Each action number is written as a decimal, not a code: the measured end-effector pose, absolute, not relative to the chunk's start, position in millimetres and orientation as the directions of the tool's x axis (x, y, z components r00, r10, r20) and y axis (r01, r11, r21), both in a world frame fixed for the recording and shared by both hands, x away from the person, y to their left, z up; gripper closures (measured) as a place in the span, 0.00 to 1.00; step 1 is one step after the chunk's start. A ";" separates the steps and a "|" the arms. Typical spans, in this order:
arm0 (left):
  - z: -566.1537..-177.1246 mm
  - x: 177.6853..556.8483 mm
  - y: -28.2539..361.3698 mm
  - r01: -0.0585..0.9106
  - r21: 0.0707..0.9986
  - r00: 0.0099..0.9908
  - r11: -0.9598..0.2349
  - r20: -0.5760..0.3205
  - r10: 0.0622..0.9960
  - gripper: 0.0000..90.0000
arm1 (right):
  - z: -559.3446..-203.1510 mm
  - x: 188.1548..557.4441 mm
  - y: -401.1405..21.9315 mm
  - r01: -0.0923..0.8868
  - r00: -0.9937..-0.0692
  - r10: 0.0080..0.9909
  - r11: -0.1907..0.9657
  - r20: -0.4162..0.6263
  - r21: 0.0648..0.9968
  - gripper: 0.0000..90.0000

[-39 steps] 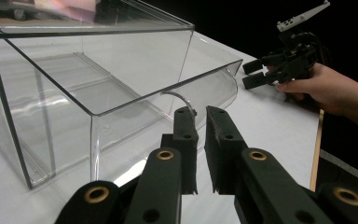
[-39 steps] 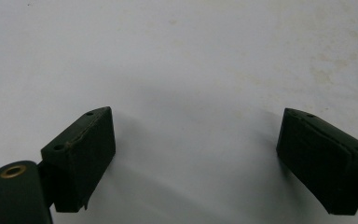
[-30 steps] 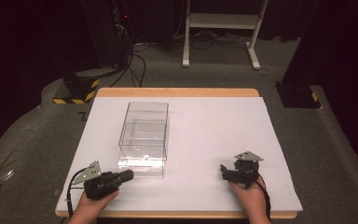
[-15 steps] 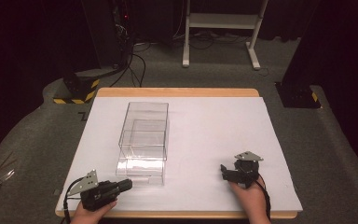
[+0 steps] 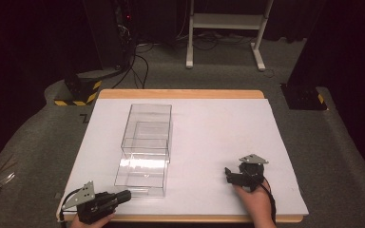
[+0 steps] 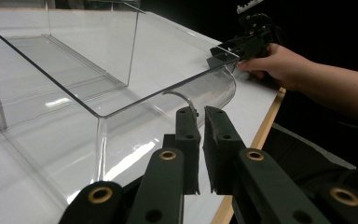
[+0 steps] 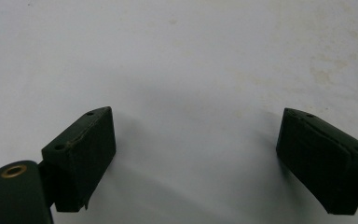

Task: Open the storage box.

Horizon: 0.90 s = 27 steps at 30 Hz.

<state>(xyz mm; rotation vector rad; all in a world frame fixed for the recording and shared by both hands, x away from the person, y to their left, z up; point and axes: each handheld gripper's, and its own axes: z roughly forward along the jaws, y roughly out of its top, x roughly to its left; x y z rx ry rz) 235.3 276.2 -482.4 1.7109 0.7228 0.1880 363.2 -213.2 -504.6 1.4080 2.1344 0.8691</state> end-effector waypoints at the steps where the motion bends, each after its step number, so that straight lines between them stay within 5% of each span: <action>1: -482.6 234.6 275.7 0.362 0.927 0.795 -0.100 -0.250 0.553 0.94 | -504.6 363.2 -213.2 0.647 -0.387 0.922 0.285 -0.018 0.707 0.13; 12: -482.8 231.9 276.3 0.362 0.924 0.795 -0.120 -0.240 0.557 0.93 | -504.5 363.0 -213.3 0.649 -0.386 0.922 0.285 -0.017 0.706 0.13; 27: -468.7 229.3 301.1 0.337 0.942 0.751 0.001 -0.269 0.603 0.83 | -504.6 363.2 -213.4 0.645 -0.389 0.921 0.288 -0.020 0.707 0.13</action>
